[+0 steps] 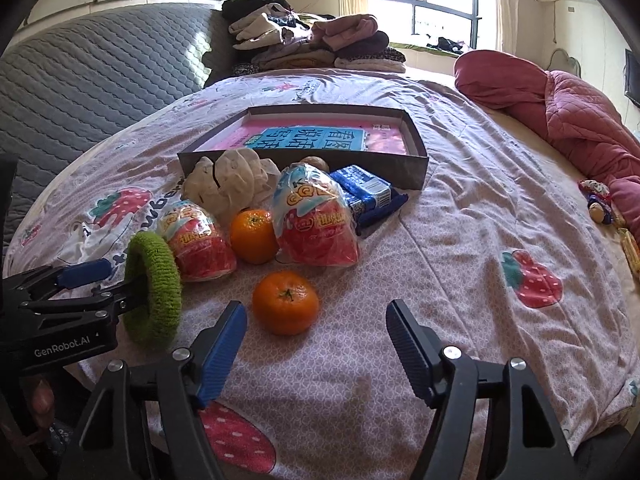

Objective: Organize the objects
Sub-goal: 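Close the left tool on the green ring while the right tool closes on the orange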

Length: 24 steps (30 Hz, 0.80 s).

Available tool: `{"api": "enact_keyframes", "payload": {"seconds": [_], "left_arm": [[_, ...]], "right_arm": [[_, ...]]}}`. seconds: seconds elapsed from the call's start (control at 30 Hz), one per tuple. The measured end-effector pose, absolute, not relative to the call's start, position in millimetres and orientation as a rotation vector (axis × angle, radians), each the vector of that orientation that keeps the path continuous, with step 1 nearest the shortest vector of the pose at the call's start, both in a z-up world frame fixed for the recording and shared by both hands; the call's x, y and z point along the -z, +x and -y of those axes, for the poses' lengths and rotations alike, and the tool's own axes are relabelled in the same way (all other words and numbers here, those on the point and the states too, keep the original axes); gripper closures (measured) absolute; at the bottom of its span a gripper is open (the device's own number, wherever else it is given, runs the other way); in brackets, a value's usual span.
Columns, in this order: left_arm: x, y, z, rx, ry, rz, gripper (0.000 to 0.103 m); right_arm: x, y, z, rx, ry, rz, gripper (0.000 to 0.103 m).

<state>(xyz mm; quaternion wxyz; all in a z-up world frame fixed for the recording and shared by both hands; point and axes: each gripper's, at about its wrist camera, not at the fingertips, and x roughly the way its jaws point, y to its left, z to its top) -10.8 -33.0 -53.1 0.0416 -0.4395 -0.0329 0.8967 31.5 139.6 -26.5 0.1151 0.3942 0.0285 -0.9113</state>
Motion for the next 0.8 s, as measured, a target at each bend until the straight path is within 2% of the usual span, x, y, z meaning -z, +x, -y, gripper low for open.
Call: {"api": "enact_keyframes", "payload": {"seconds": [0.1, 0.2, 0.27, 0.33, 0.43, 0.8], "left_arm": [[54, -14, 29, -2.753, -1.327, 0.078, 0.04], [55, -16, 27, -2.755, -1.311, 0.066, 0.055], [55, -17, 28, -2.741, -1.301, 0.079, 0.063], [57, -19, 29, -2.703, -1.282, 0.124, 0.078], [58, -17, 30, -2.681, -1.246, 0.153, 0.087], [47, -3, 25, -2.675, -1.133, 0.144, 0.09]], "right_arm": [[31, 28, -134, 2.661, 1.157, -0.118, 0.034], [35, 25, -128, 2.644, 1.157, -0.136, 0.038], [38, 23, -125, 2.638, 1.163, -0.158, 0.054], [41, 21, -123, 2.619, 1.164, -0.158, 0.062], [42, 22, -122, 2.616, 1.149, -0.171, 0.064], [37, 25, -128, 2.617, 1.126, -0.125, 0.064]]}}
